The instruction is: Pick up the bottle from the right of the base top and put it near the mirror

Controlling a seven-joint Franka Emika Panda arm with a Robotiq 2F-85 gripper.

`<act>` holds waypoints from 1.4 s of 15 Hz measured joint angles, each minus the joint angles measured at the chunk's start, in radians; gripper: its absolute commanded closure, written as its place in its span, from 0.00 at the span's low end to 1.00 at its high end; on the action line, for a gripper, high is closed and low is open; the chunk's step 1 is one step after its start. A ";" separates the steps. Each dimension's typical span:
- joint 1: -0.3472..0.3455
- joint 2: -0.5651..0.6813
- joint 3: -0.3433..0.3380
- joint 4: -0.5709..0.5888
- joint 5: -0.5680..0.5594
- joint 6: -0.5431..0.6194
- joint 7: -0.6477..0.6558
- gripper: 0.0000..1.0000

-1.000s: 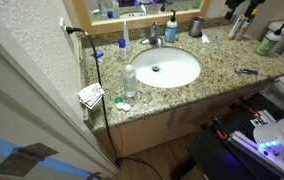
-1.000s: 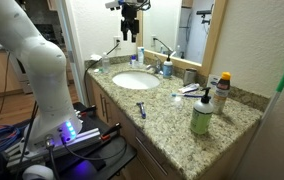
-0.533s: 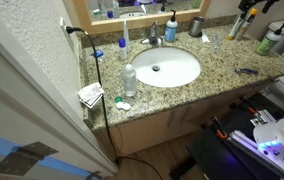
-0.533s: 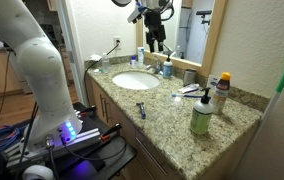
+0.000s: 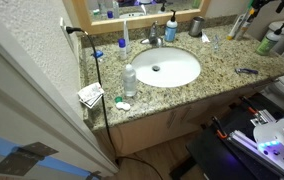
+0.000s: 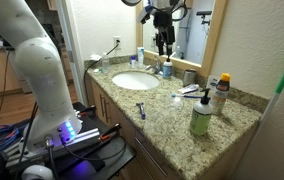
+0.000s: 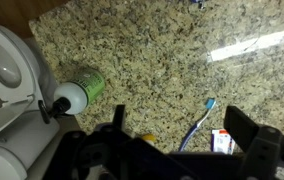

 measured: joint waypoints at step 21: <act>-0.076 0.214 -0.263 0.191 0.187 0.060 -0.445 0.00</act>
